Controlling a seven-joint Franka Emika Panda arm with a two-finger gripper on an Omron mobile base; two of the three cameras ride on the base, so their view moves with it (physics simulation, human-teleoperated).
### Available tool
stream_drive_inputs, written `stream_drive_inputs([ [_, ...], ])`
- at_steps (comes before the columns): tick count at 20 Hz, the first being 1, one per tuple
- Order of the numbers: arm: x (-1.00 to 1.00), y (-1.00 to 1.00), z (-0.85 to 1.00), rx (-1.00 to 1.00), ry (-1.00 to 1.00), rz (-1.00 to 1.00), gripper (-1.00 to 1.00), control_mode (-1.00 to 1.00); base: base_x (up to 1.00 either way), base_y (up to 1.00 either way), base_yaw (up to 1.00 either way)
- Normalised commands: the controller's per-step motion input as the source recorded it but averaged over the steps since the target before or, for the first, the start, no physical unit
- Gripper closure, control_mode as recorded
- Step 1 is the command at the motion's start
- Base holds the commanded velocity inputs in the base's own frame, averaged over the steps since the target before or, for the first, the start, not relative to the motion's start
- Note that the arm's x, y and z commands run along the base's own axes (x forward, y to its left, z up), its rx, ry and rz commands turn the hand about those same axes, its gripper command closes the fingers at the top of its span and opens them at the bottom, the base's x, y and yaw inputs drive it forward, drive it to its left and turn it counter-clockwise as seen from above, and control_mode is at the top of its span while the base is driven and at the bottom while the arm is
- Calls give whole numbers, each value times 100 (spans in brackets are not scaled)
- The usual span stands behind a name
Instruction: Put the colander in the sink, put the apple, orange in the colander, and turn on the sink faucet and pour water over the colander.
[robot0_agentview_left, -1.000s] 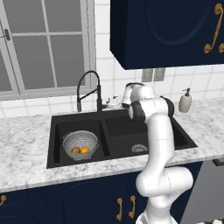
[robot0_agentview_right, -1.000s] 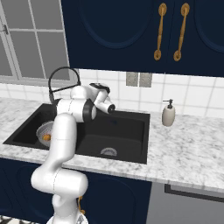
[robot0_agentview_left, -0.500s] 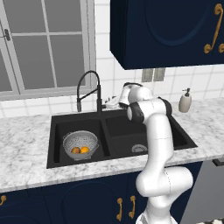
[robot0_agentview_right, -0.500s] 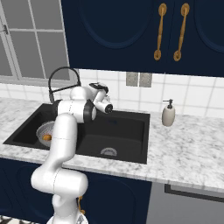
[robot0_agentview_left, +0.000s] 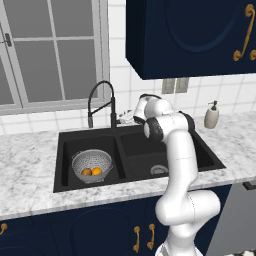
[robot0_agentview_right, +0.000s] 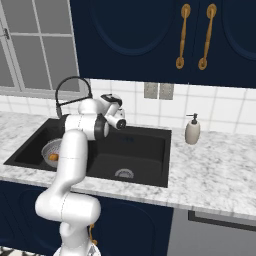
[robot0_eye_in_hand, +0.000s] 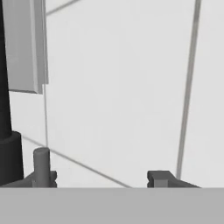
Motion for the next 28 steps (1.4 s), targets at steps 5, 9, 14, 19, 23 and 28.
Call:
stream_drive_inputs([
  [5,11,0,10,0,3,-1,-100,-100,0,0,0],
  [9,10,0,8,0,3,-1,-100,-100,0,0,0],
  [14,11,7,1,0,0,-2,100,-100,0,0,0],
  [19,19,1,-2,0,0,-2,100,-100,0,0,0],
  [23,17,-18,-11,0,4,-7,100,-100,0,0,0],
  [28,18,-35,-11,0,11,-15,100,-100,0,0,0],
])
